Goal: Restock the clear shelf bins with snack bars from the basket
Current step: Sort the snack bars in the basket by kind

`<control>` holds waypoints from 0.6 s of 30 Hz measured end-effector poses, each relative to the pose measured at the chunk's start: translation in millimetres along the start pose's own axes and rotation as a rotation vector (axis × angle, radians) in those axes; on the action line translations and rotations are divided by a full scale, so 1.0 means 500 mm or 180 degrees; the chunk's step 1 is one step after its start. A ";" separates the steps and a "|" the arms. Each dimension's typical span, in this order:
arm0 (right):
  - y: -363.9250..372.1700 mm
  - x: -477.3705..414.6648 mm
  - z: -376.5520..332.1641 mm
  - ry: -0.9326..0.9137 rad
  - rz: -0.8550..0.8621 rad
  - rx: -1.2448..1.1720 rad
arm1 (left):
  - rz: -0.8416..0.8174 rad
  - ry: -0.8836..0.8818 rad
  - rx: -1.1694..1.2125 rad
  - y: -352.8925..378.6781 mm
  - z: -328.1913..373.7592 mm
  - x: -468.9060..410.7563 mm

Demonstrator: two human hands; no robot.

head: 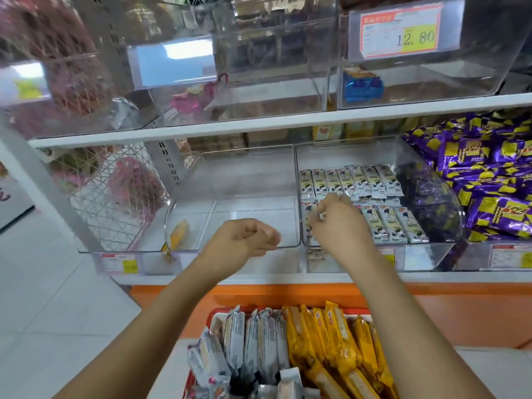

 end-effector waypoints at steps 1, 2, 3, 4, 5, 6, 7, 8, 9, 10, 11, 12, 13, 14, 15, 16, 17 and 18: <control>-0.011 0.014 -0.017 -0.0128 0.0110 -0.0086 | 0.0067 -0.0026 -0.0125 -0.019 -0.009 0.015; -0.017 0.031 -0.032 -0.0253 0.0139 -0.0189 | 0.0163 -0.0086 -0.0309 -0.039 -0.023 0.030; -0.020 0.051 -0.048 -0.0355 0.0071 -0.0274 | 0.0225 -0.0171 -0.0519 -0.061 -0.041 0.044; -0.014 0.073 -0.062 -0.0445 -0.0081 -0.0326 | 0.0209 -0.0301 -0.0754 -0.081 -0.066 0.056; -0.003 0.096 -0.076 -0.0529 -0.0292 -0.0339 | 0.0127 -0.0469 -0.0942 -0.102 -0.096 0.067; 0.016 0.115 -0.086 -0.0589 -0.0539 -0.0308 | 0.0005 -0.0666 -0.1055 -0.119 -0.132 0.077; 0.042 0.133 -0.094 -0.0610 -0.0837 -0.0234 | -0.0096 -0.0866 -0.1142 -0.132 -0.169 0.085; 0.072 0.149 -0.098 -0.0608 -0.1151 -0.0090 | -0.0147 -0.1076 -0.1240 -0.142 -0.207 0.092; 0.105 0.162 -0.104 -0.0583 -0.1463 0.0135 | -0.0160 -0.1251 -0.1351 -0.147 -0.239 0.100; 0.143 0.173 -0.104 -0.0540 -0.1748 0.0346 | -0.0174 -0.1417 -0.1487 -0.150 -0.268 0.109; 0.182 0.184 -0.104 -0.0480 -0.2010 0.0426 | -0.0241 -0.1573 -0.1614 -0.150 -0.294 0.119; 0.221 0.194 -0.103 -0.0420 -0.2247 0.0428 | -0.0315 -0.1742 -0.1636 -0.147 -0.317 0.131; 0.257 0.202 -0.103 -0.0393 -0.2418 0.0428 | -0.0376 -0.1960 -0.1527 -0.145 -0.340 0.144; 0.295 0.206 -0.102 -0.0358 -0.2522 0.0473 | -0.0427 -0.2185 -0.1315 -0.143 -0.364 0.158; 0.326 0.208 -0.104 -0.0334 -0.2579 0.0538 | -0.0471 -0.2354 -0.1067 -0.142 -0.386 0.170; 0.354 0.210 -0.108 -0.0277 -0.2618 0.0637 | -0.0514 -0.2492 -0.0791 -0.138 -0.404 0.181; 0.376 0.211 -0.115 -0.0223 -0.2632 0.0783 | -0.0550 -0.2577 -0.0506 -0.134 -0.419 0.191; 0.394 0.210 -0.124 -0.0171 -0.2634 0.0994 | -0.0571 -0.2608 -0.0293 -0.130 -0.431 0.196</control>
Point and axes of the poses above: each hand's wrist, its own x-axis away from the middle knuckle, its own y-axis out of the palm, z = x × y, the point moved 3 cm from there along -x, towards the middle knuckle, and after that the axes turned 6 degrees about -x, right-handed, at the moved point
